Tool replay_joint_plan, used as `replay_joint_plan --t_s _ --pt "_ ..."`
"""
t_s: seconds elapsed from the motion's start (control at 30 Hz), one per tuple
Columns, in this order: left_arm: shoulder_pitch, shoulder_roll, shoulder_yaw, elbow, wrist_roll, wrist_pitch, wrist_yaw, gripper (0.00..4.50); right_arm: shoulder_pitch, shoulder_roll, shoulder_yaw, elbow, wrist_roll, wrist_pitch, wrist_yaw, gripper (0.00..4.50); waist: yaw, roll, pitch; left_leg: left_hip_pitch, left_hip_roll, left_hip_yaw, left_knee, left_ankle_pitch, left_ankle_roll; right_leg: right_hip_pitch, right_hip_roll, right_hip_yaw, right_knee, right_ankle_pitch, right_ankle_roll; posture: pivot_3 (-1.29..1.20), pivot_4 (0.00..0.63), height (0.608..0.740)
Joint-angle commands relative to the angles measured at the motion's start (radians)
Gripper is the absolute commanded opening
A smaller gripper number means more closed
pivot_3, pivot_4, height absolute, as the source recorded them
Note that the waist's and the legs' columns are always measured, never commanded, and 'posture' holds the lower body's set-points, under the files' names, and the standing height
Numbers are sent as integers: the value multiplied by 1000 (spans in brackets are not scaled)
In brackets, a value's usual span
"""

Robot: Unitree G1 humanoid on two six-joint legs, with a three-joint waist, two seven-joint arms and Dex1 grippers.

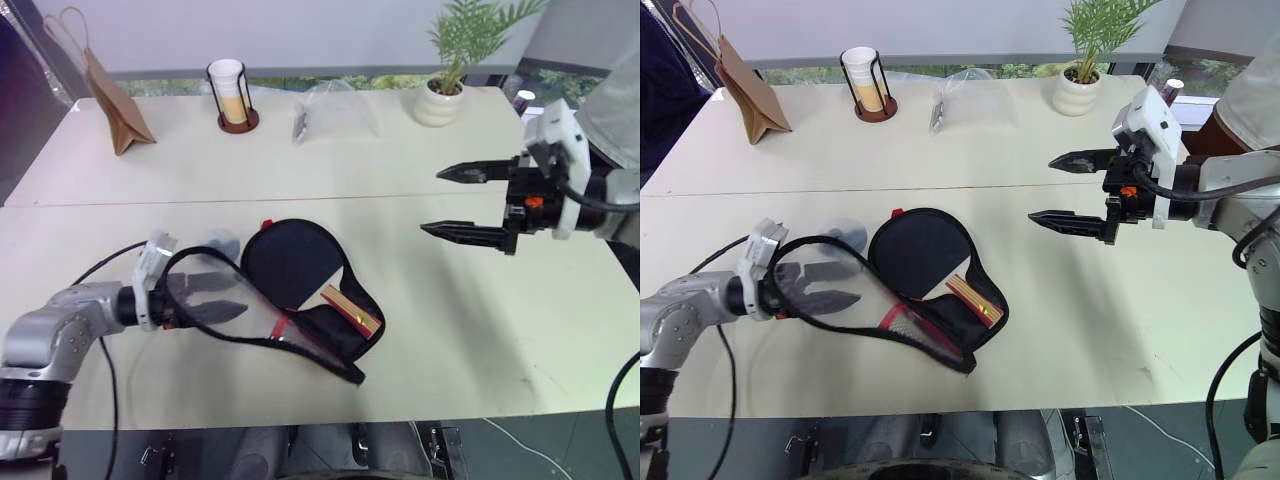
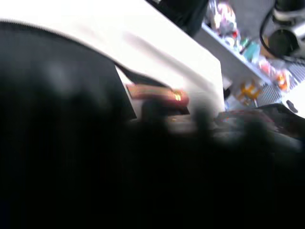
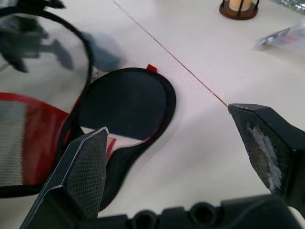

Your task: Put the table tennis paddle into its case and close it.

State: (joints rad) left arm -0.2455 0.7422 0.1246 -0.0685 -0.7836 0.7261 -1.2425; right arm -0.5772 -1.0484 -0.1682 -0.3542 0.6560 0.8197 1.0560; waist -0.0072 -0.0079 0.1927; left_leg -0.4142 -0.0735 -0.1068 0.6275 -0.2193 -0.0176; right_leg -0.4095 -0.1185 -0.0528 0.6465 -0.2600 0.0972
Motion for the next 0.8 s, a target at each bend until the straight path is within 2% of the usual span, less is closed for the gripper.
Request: replay_joint_plan --t_s 0.03,0.2,0.37,0.53,0.63,0.8 --pt "-92 -83 -34 4 11 4 89 4177 0 -9 -34 -42 17 7 -27 4435 4 0 0 0 0 0 0 0 0 0 0 0 0 0 0 0 150 740" --pt "-195 -191 -116 79 121 -65 163 4177 11 -1 -36 -68 29 20 -59 4435 11 -1 0 0 0 1 1 0 0 0 0 -1 0 0 0 0 150 740" --pt "-239 -224 -163 110 185 -104 160 4177 44 12 -18 -118 38 29 -88 4435 15 -1 0 0 -1 1 1 0 0 0 1 -1 0 0 0 0 150 740" --pt "-274 -154 -110 92 146 -74 99 4177 67 56 20 -165 74 49 -111 4435 14 -1 0 0 0 1 1 0 0 0 1 -1 0 0 0 0 150 740" --pt "-332 -79 -50 102 126 -74 66 4177 73 114 74 -178 67 29 -131 4435 14 -2 1 0 0 0 1 0 0 0 1 -1 0 0 0 0 150 740" --pt "-393 106 0 198 212 -183 -13 4177 49 258 258 -127 -56 -85 -153 4435 5 -3 1 0 -1 0 1 0 0 0 1 -1 0 0 0 0 150 740"
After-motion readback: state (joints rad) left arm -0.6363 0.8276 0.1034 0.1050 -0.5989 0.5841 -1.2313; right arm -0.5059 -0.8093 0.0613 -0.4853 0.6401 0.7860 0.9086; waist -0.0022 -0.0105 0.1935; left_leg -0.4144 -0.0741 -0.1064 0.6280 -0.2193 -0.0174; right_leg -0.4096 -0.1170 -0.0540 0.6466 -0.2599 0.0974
